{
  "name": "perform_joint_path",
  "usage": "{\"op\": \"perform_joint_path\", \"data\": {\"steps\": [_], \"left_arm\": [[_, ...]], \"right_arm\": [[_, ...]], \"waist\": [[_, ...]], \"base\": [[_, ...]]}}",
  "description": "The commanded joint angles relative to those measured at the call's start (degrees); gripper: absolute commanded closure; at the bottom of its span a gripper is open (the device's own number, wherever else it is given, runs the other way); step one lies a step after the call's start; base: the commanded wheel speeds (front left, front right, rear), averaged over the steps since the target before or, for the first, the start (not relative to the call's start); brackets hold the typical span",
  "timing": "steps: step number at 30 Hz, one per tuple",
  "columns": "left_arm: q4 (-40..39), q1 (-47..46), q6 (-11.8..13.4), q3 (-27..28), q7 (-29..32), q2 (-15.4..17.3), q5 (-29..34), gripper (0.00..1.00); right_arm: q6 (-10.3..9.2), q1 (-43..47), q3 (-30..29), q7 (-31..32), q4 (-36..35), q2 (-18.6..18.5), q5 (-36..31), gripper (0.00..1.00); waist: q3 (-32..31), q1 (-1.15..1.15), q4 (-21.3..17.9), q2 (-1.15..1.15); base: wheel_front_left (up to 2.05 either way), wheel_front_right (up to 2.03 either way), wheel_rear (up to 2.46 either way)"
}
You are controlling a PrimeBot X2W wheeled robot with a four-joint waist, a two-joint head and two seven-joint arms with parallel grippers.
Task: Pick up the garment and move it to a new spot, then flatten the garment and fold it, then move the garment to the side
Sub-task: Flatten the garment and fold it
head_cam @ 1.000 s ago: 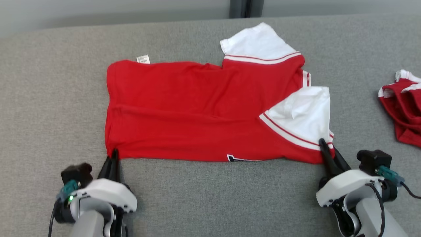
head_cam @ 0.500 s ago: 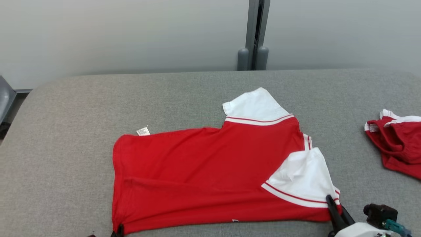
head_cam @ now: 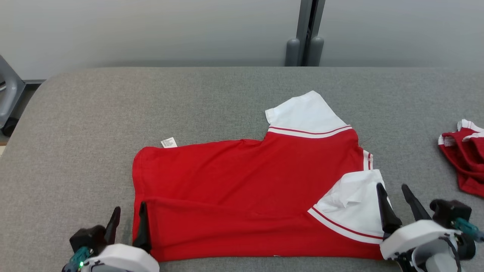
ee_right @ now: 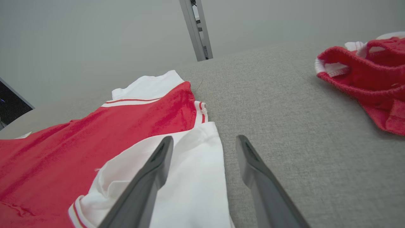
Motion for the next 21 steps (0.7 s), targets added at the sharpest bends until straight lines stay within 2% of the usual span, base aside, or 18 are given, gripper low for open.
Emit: {"op": "perform_joint_path", "data": {"steps": [1, 6, 13, 20, 21], "left_arm": [[0.5, -1.1, -0.4, 0.0, 0.0, 0.1, 0.5, 0.00], [6.7, -12.2, -1.6, -0.3, 0.1, 1.5, 2.0, 0.00], [18.8, -25.3, -2.1, -1.7, 4.6, 3.2, 2.8, 0.00], [26.9, -31.9, -2.1, -1.6, 5.2, 3.3, 1.9, 0.00], [28.0, -32.6, -2.3, -1.8, 5.6, 3.2, 2.0, 0.23]], "right_arm": [[0.00, -0.9, 0.3, 0.0, -0.2, -0.1, -0.4, 0.00], [-0.01, -9.4, 2.9, 0.4, 2.7, -0.6, -3.0, 0.00], [0.00, -20.3, 6.6, 1.0, 7.3, -0.9, -4.9, 0.00], [0.00, -27.0, 10.9, 1.2, 10.2, -1.4, -5.2, 0.00], [0.00, -27.9, 11.9, 1.4, 10.7, -1.5, -5.4, 0.00]], "waist": [[1.0, 0.00, -0.1, 0.00], [4.1, 0.00, -0.3, 0.00], [8.4, 0.00, -0.8, 0.00], [11.7, 0.00, -1.0, 0.00], [12.1, 0.00, -1.0, 0.00]], "base": [[0.00, 0.00, 0.00], [0.00, 0.00, 0.00], [0.00, 0.00, 0.00], [0.00, 0.00, 0.00], [0.00, 0.00, 0.00]]}}
